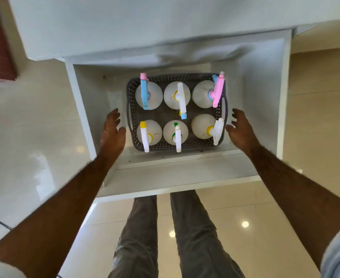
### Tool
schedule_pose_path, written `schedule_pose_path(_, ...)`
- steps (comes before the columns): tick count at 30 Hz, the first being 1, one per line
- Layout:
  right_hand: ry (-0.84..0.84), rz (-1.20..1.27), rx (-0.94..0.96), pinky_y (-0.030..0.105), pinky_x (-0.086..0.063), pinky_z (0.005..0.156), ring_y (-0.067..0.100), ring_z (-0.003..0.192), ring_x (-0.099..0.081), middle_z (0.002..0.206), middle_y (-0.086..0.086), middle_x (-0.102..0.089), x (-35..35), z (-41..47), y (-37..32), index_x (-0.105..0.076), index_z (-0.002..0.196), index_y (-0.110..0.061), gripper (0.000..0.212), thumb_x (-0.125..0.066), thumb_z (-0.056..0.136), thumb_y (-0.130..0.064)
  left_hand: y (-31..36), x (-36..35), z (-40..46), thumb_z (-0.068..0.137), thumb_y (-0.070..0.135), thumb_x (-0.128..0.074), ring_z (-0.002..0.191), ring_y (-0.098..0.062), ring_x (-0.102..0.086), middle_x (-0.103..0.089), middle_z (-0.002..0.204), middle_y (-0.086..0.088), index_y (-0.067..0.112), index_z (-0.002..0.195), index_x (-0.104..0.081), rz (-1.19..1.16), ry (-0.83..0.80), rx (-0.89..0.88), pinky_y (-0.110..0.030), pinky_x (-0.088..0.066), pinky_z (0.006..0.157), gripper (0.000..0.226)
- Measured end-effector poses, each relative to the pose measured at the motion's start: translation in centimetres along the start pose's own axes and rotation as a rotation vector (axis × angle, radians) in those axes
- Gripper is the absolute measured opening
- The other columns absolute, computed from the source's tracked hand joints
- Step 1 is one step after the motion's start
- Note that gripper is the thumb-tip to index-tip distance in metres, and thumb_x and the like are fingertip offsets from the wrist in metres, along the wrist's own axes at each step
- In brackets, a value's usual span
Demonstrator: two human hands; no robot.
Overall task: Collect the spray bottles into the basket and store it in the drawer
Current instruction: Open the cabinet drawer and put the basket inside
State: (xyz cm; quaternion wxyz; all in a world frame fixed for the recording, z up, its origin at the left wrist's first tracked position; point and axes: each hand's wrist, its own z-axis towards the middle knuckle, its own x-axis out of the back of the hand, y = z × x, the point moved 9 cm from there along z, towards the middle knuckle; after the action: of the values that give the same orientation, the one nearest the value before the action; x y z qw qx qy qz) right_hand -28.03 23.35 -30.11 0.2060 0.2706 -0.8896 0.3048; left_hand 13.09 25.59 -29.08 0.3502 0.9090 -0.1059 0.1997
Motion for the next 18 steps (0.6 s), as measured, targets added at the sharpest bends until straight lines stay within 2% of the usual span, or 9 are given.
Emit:
schedule_pose_path(2, 0.038, -0.070, 0.016, 0.041, -0.031, 0.120, 0.032, 0.142, -0.040, 0.157, 0.016, -0.035, 1.2, -3.9, -0.5, -0.030, 0.153, -0.005, 0.064, -0.057, 0.095, -0.003, 2.0, 0.9, -4.0, 0.093, -0.009, -0.048, 0.141, -0.028, -0.043, -0.043, 0.153, -0.014, 0.006, 0.150, -0.038, 0.182, -0.039, -0.127, -0.035, -0.032, 0.119, 0.060)
schedule_pose_path(4, 0.042, -0.104, 0.064, 0.038, -0.026, 0.122, 0.032, 0.145, -0.036, 0.157, 0.017, -0.035, 1.7, -8.0, -1.0, -0.030, 0.153, -0.005, 0.063, -0.058, 0.096, -0.007, 3.2, 1.1, -7.8, 0.097, 0.002, -0.051, 0.143, -0.027, -0.040, -0.043, 0.153, -0.013, 0.006, 0.150, -0.038, 0.340, -0.136, -0.253, -0.032, -0.027, 0.120, 0.055)
schedule_pose_path(6, 0.033, -0.189, 0.108, 0.043, -0.021, 0.124, 0.031, 0.147, -0.032, 0.158, 0.016, -0.034, 1.4, -12.0, -0.9, -0.031, 0.153, -0.007, 0.061, -0.057, 0.100, -0.022, 3.5, 1.0, -11.4, 0.102, 0.020, -0.050, 0.145, -0.028, -0.038, -0.042, 0.155, -0.012, 0.009, 0.150, -0.038, 0.557, -0.194, -0.376, -0.043, -0.023, 0.124, 0.052)
schedule_pose_path(8, 0.024, -0.346, 0.137, 0.051, -0.010, 0.126, 0.030, 0.152, -0.023, 0.163, 0.012, -0.028, 0.7, -15.0, -0.3, -0.028, 0.155, -0.011, 0.064, -0.047, 0.102, -0.043, 2.9, 0.6, -14.3, 0.104, 0.042, -0.036, 0.150, -0.028, -0.032, -0.039, 0.159, -0.010, 0.012, 0.151, -0.038, 0.787, -0.191, -0.441, -0.055, -0.014, 0.125, 0.056)
schedule_pose_path(10, 0.014, -0.494, 0.190, 0.053, -0.001, 0.125, 0.027, 0.155, -0.013, 0.166, 0.010, -0.020, -0.2, -17.1, 0.5, -0.024, 0.157, -0.013, 0.074, -0.032, 0.100, -0.059, 1.8, -0.4, -16.8, 0.100, 0.056, -0.018, 0.154, -0.029, -0.025, -0.032, 0.163, -0.010, 0.012, 0.153, -0.036, 0.918, -0.195, -0.444, -0.060, -0.009, 0.125, 0.072)
schedule_pose_path(13, -0.002, -0.749, 0.316, 0.055, 0.009, 0.123, 0.026, 0.157, 0.001, 0.169, 0.007, -0.004, -1.9, -18.2, 1.7, -0.011, 0.160, -0.014, 0.090, -0.011, 0.093, -0.074, -1.1, -2.8, -19.1, 0.095, 0.067, -0.006, 0.157, -0.031, -0.009, -0.011, 0.169, -0.012, 0.012, 0.160, -0.019, 1.050, -0.227, -0.413, -0.063, -0.004, 0.124, 0.087)
schedule_pose_path(16, 0.030, -0.866, 0.420, 0.056, 0.010, 0.123, 0.027, 0.157, 0.002, 0.169, 0.007, 0.000, -2.7, -17.7, 2.8, -0.007, 0.160, -0.015, 0.096, -0.011, 0.090, -0.080, -3.7, -4.6, -19.7, 0.096, 0.068, -0.012, 0.156, -0.036, -0.007, -0.005, 0.168, -0.016, 0.007, 0.160, -0.013, 1.151, -0.147, -0.353, -0.067, -0.010, 0.121, 0.088)
schedule_pose_path(18, 0.056, -0.889, 0.460, 0.057, 0.007, 0.123, 0.028, 0.157, 0.001, 0.169, 0.008, 0.000, -2.9, -17.2, 3.1, -0.006, 0.160, -0.015, 0.098, -0.016, 0.089, -0.082, -4.3, -5.0, -19.4, 0.097, 0.070, -0.018, 0.156, -0.037, -0.004, -0.002, 0.169, -0.017, 0.008, 0.161, -0.007, 1.172, -0.068, -0.317, -0.067, -0.007, 0.121, 0.090)
